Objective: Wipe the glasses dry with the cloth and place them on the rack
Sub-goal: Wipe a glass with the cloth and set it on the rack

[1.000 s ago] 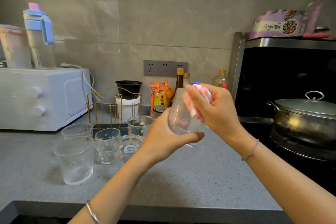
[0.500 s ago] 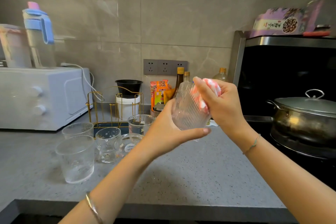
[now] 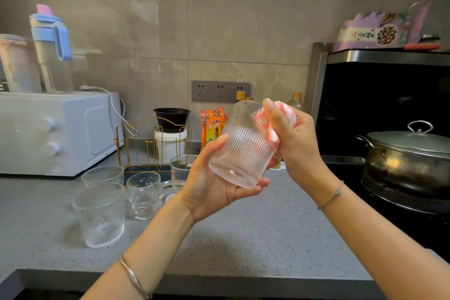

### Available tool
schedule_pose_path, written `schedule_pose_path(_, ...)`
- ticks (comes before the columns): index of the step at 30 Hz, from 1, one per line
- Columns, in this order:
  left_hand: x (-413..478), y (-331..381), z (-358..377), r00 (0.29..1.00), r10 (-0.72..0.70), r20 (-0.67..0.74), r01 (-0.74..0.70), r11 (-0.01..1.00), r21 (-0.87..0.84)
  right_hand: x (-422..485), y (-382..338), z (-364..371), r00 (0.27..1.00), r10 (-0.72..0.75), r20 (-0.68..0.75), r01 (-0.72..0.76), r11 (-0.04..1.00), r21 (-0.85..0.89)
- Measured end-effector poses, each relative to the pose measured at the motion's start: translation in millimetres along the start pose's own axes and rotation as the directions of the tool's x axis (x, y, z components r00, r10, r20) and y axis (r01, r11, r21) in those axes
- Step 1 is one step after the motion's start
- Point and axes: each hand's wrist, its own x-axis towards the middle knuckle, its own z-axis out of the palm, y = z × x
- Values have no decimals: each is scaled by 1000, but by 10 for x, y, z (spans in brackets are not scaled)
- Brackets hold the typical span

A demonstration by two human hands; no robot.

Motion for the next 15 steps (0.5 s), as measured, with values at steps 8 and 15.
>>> schedule_pose_path(8, 14, 180, 118, 922, 379, -84, -131, 507, 852, 48, -7, -3, 992, -127, -1, 126, 988, -86)
schedule_pose_path(15, -59, 119, 39, 976, 185, -117, -129, 918, 375, 21, -74, 60, 990, -130, 60, 132, 991, -26)
